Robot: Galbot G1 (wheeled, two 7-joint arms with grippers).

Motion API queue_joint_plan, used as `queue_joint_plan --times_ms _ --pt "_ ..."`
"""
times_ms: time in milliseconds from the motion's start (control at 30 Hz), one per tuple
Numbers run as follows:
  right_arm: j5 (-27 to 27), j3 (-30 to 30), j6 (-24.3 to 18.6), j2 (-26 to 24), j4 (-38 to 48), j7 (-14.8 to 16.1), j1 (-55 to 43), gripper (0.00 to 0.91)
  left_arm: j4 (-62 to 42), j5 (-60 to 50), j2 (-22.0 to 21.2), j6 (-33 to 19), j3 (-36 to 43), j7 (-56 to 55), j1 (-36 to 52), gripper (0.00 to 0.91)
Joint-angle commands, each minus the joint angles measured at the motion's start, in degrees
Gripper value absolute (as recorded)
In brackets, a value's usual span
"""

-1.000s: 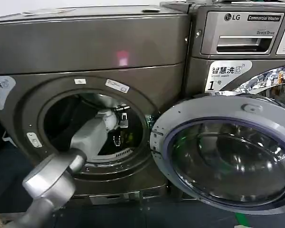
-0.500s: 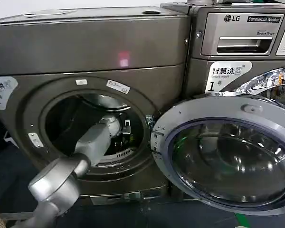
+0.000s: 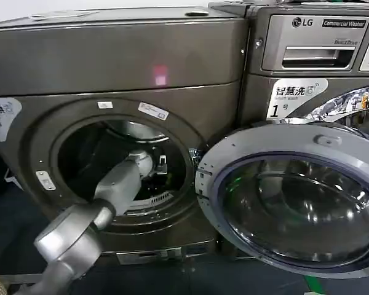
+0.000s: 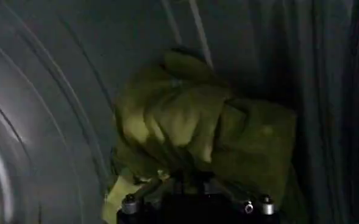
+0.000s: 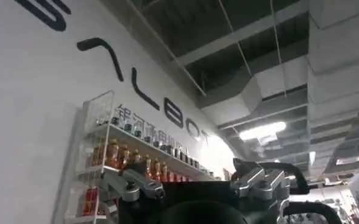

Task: Grasp the clothes from the dryer.

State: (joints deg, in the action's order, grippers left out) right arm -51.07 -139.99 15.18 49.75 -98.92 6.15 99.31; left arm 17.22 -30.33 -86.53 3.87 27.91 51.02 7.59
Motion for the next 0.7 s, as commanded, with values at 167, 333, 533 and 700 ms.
queue_joint_plan --times_ms 167,333,533,700 --pt "-0.2 -0.2 0.0 0.1 -0.2 -0.1 0.2 0.907 1.8 2.0 1.7 0.1 -3.8 -1.5 0.5 0.000" --pt "0.0 0.3 0.0 0.3 -0.4 -0.2 -0.1 0.907 5.1 2.4 2.8 1.2 -9.0 -3.9 -1.3 0.000" --pt "0.0 0.5 -0.1 0.8 -1.1 -0.2 -0.1 0.907 10.1 8.2 3.7 3.8 -20.8 -11.1 -5.9 0.000" --pt "0.0 0.5 -0.3 0.9 -1.3 -0.3 -0.1 0.907 15.8 15.9 4.4 5.0 -29.4 -15.9 -10.3 0.000"
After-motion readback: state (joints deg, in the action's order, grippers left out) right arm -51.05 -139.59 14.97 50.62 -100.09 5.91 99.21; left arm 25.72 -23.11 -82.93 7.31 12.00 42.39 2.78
